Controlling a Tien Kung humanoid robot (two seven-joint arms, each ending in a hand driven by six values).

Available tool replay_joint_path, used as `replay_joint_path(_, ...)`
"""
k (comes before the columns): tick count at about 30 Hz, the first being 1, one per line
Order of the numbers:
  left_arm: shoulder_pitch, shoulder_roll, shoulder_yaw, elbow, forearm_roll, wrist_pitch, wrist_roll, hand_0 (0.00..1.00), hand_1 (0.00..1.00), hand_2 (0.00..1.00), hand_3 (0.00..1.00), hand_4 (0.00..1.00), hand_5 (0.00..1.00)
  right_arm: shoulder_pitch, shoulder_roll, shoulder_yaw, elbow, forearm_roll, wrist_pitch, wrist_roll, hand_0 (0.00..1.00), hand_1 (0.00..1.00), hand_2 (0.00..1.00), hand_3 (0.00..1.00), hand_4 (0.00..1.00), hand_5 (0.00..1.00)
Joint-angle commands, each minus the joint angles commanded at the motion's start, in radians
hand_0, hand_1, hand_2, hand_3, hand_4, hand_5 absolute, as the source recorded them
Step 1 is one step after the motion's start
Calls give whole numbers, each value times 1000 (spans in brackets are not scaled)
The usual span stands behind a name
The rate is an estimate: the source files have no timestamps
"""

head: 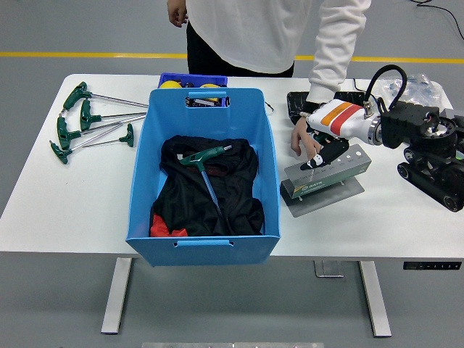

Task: Lift tool from toolbox,place it in box,lift tool from toolbox,place it in box

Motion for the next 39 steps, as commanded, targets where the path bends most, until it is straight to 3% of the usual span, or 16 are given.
replay_joint_path(9,6,2,-13,0,15,-1,2,745,718,781,769,733,604,19,-30,48,65,8,-11,0,2,2,14,24,904,746)
replay_joint_path(23,3,5,-9,0,6,-1,-1,745,718,779,770,733,604,54,-74,185,160,-26,-4,-18,2,2,2,2,866,733)
replay_joint_path(31,5,4,-9,0,5,-1,1,745,718,779,769,733,604,41,-53,290,205,-24,-15,-12,2,2,2,2,845,720)
replay_joint_path(39,7,2,-7,0,2,0,2,744,717,779,770,733,606,47,-3,341,333,22,-18,-26,2,2,2,2,835,708)
